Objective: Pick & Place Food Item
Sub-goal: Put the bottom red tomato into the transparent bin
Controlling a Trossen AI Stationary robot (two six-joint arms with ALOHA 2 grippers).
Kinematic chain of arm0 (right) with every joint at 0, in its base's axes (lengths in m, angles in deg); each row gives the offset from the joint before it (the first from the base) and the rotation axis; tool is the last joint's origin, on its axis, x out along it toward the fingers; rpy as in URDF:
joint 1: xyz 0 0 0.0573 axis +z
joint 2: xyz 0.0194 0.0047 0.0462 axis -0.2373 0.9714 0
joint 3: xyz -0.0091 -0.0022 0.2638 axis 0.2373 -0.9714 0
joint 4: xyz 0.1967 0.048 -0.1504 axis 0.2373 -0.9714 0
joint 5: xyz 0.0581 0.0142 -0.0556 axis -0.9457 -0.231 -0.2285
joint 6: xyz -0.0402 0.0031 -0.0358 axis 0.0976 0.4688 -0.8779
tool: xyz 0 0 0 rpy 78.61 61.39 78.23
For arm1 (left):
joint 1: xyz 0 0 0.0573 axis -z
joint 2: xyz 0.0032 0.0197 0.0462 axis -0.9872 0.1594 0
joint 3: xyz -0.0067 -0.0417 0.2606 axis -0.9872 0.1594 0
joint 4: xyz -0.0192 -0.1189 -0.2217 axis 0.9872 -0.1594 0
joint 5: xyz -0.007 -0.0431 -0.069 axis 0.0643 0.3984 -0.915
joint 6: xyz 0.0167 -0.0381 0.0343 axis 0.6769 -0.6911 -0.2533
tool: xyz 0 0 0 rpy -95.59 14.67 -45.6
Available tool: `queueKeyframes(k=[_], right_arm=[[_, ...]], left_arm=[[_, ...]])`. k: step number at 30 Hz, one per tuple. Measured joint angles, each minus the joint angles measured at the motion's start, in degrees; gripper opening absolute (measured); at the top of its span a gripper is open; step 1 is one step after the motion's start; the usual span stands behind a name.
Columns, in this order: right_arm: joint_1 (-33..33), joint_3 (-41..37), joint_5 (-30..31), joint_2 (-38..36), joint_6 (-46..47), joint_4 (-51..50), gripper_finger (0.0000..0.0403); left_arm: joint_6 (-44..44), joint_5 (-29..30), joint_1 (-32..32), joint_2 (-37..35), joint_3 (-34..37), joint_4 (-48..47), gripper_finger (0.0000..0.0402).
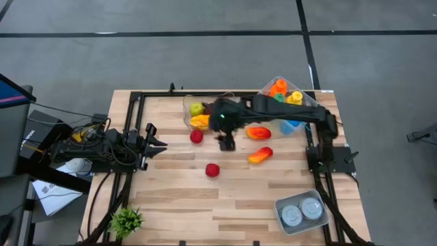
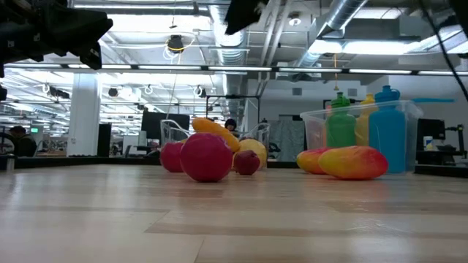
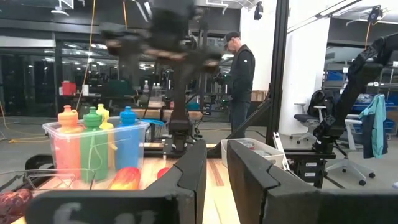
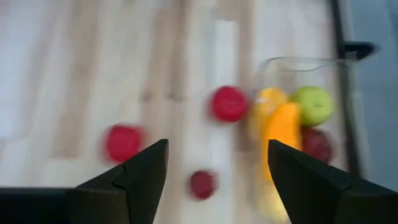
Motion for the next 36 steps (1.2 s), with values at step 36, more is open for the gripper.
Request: queueKeyframes(k=[36], right_arm=[[16.13, -48.14, 2.41, 1.90, 7.27, 64.15, 0.0274]], left_arm=[[0.01, 0.00, 0.00, 0.00, -0.01, 0.68, 0.0053]])
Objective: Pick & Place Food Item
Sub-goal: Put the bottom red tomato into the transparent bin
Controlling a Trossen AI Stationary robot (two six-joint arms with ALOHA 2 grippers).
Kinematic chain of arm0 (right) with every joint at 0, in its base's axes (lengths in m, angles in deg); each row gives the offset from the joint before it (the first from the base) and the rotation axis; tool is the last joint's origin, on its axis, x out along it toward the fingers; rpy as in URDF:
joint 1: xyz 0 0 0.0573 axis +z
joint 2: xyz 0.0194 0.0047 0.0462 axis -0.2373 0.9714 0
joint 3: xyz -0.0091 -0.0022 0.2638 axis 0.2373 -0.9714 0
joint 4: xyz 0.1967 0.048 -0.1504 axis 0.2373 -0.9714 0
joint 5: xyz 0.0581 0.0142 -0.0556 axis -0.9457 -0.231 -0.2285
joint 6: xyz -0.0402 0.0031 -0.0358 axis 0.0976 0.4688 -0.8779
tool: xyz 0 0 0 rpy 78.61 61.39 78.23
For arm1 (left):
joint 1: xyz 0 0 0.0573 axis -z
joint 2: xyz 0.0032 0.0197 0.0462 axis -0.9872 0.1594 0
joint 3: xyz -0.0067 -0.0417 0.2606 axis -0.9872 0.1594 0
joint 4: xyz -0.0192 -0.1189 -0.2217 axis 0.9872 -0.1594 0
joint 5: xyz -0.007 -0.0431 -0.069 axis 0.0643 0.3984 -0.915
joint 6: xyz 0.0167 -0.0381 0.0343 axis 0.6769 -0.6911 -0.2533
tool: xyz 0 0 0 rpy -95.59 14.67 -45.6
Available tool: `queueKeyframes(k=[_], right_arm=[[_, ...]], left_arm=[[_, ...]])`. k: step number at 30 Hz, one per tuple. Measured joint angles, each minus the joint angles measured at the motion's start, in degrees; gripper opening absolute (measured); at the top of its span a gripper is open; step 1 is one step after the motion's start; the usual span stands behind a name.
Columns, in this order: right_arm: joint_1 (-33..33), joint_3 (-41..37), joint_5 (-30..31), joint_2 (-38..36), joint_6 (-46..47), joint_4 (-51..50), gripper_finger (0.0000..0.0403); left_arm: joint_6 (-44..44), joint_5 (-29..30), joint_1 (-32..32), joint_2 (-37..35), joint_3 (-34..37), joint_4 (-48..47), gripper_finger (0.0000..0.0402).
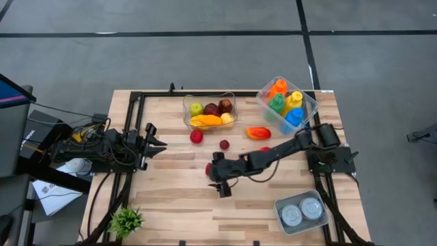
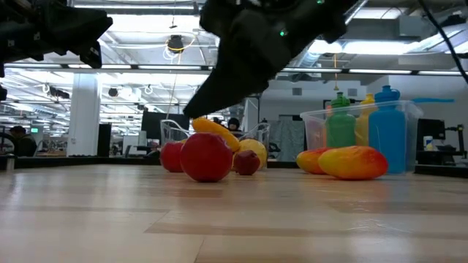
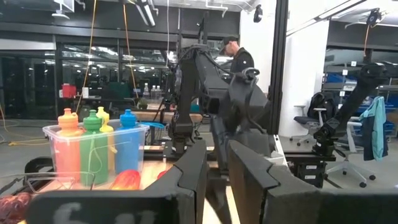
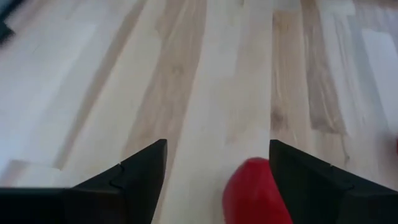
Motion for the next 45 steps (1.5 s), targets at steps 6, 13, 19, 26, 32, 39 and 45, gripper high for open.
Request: queueKeyframes(k=[6, 13, 19, 26, 32, 39, 45], right_arm=[[-1.84, 7.54, -0.05, 2.89, -1.77, -8.58, 0.0300], [-2.43, 11.42, -0.02, 2.29, -3.06, -18.19, 0.0326], [-3.29, 10.94, -0.02, 2.81, -3.81, -18.41, 0.0342], [-4.51, 9.58, -1.26, 2.81, -1.82, -17.66, 0.0346], [-4.65, 4.76, -1.33, 2.81, -1.36, -10.56, 0.0346], [-5.19, 1.13, -0.79, 2.83, -0.22, -5.35, 0.0343], [-5.08, 1.19, -0.87, 2.81, -0.62, -5.26, 0.0307]], left_arm=[[0.00, -0.02, 0.00, 0.00, 0.01, 0.17, 0.0053], [0.00, -0.01, 0.02, 0.00, 0.01, 0.59, 0.0053], [0.00, -0.01, 0.00, 0.00, 0.01, 0.61, 0.0053], [-0.02, -0.02, 0.02, 0.00, 0.01, 0.61, 0.0053], [0.00, -0.01, 0.00, 0.00, 0.01, 0.61, 0.0053], [-0.01, 0.00, 0.00, 0.00, 0.01, 0.59, 0.0053], [0.00, -0.02, 0.00, 0.00, 0.00, 0.59, 0.0053]])
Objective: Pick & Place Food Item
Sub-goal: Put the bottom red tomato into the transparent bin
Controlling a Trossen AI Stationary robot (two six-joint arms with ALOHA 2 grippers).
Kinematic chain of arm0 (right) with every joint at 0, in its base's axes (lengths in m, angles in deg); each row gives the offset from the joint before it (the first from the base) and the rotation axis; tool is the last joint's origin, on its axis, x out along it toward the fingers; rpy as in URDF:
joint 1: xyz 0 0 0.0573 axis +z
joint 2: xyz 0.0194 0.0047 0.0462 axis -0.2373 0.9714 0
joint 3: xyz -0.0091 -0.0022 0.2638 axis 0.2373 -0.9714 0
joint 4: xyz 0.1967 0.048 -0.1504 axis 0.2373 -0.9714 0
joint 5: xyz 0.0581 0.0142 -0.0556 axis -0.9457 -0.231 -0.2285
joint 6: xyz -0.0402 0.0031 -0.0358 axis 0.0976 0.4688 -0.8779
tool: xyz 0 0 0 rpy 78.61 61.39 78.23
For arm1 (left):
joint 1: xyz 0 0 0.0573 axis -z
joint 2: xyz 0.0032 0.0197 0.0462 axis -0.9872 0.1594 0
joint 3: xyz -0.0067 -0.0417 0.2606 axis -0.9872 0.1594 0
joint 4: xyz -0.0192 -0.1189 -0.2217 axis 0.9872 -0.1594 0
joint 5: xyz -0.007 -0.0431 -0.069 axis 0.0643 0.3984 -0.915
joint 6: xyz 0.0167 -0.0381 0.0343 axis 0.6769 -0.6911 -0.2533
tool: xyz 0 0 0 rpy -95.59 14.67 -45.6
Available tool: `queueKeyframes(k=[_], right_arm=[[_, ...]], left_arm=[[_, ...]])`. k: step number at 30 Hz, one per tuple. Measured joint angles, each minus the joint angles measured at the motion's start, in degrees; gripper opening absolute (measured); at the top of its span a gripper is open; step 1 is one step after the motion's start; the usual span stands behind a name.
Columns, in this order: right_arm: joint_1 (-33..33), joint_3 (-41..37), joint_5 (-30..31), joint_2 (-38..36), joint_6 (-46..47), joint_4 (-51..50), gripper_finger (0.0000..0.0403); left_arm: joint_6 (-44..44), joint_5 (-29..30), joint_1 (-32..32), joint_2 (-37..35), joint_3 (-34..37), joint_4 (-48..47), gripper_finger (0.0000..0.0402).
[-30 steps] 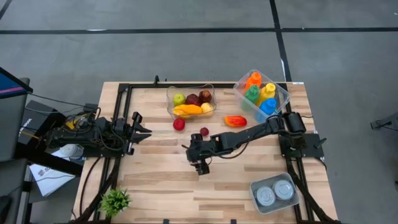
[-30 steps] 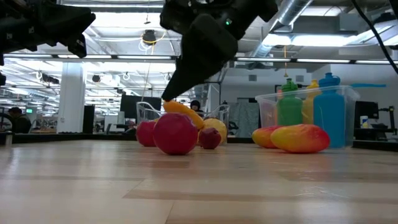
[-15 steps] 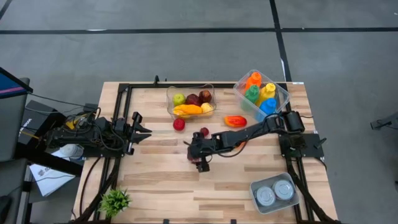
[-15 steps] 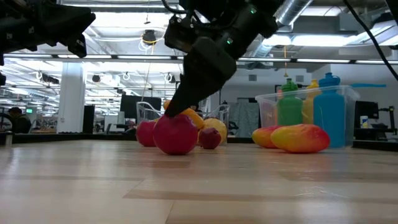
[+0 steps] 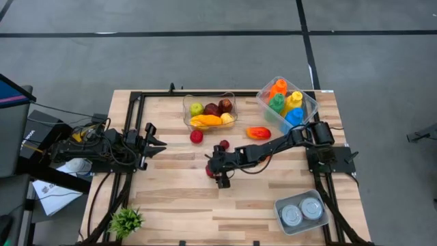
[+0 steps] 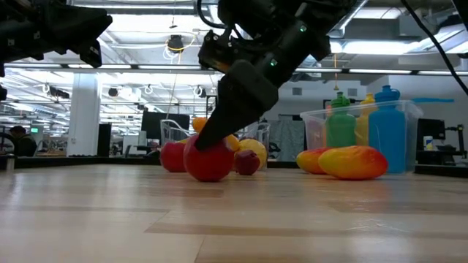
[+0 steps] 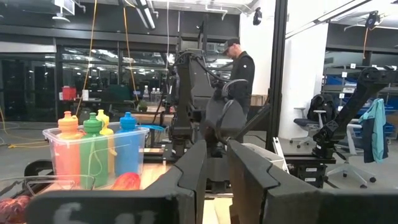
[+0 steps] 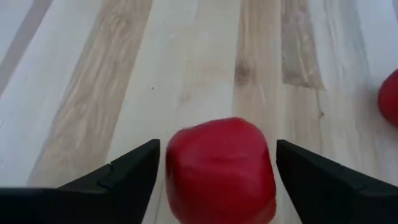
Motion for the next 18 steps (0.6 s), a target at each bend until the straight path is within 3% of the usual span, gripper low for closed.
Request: queueKeyframes(k=[12, 18], right_arm=[[-0.07, 0.09, 1.37, -0.05, 0.46, -1.32, 0.0192], [1.47, 1.08, 1.28, -0.36, -0.20, 0.02, 0.0196]], left_arm=[[0.00, 0.00, 0.01, 0.00, -0.01, 0.00, 0.0053], [0.00, 0.02, 0.00, 0.00, 0.01, 0.00, 0.0053]])
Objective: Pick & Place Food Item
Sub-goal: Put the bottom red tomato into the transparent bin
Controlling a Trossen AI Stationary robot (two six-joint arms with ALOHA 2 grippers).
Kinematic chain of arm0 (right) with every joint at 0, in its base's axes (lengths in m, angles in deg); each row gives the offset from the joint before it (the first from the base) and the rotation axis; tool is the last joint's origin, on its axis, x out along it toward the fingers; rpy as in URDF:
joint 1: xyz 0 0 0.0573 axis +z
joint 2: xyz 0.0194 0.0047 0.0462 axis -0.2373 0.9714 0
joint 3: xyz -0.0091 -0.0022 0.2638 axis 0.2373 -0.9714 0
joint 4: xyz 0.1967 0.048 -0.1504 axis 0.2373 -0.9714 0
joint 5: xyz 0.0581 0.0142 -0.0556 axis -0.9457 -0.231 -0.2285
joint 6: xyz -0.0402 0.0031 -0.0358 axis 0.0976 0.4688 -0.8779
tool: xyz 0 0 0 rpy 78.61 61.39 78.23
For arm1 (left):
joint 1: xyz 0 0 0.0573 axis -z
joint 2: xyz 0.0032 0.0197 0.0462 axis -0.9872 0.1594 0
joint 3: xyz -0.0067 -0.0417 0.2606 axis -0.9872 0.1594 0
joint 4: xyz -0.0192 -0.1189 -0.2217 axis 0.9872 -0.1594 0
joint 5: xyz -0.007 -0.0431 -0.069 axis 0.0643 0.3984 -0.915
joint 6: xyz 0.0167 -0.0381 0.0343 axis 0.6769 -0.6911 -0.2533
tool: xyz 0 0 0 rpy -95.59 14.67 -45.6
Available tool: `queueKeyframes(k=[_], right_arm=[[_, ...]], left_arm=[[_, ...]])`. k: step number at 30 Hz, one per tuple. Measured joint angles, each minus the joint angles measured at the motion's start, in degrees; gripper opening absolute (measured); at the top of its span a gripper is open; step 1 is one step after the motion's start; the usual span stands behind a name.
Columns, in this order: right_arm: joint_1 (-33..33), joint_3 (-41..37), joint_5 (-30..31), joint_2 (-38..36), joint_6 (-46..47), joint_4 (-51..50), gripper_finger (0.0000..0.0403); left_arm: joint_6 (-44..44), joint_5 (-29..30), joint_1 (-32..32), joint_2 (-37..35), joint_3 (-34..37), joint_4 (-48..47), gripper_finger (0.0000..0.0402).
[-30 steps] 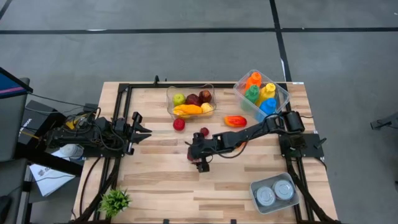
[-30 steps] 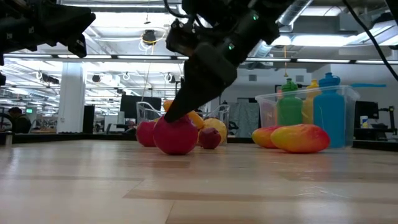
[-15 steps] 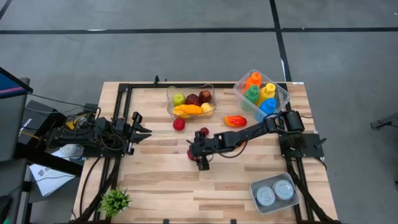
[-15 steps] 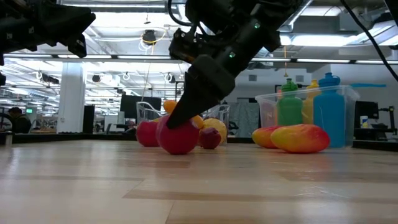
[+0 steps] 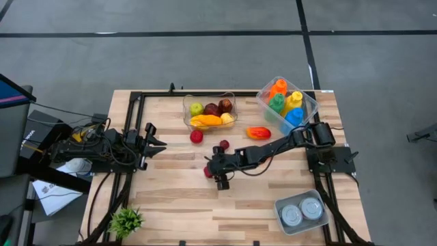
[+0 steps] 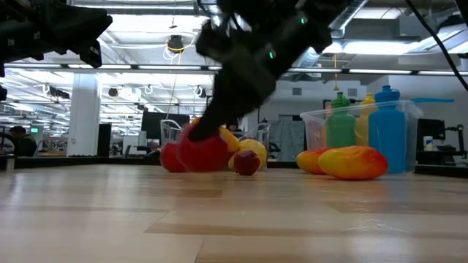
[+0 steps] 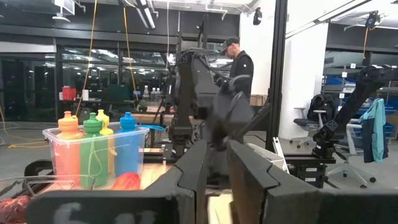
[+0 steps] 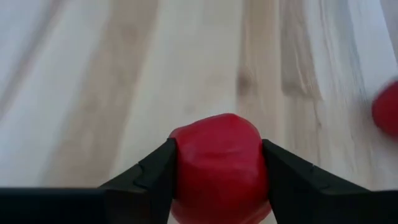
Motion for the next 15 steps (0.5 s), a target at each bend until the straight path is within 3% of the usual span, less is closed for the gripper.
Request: queueKeyframes(k=[15], right_arm=[[4.35, 13.48, -3.92, -0.15, -12.51, -2.72, 0.0203]], left_arm=[[-0.02, -0.01, 0.00, 0.00, 0.00, 0.00, 0.0053]])
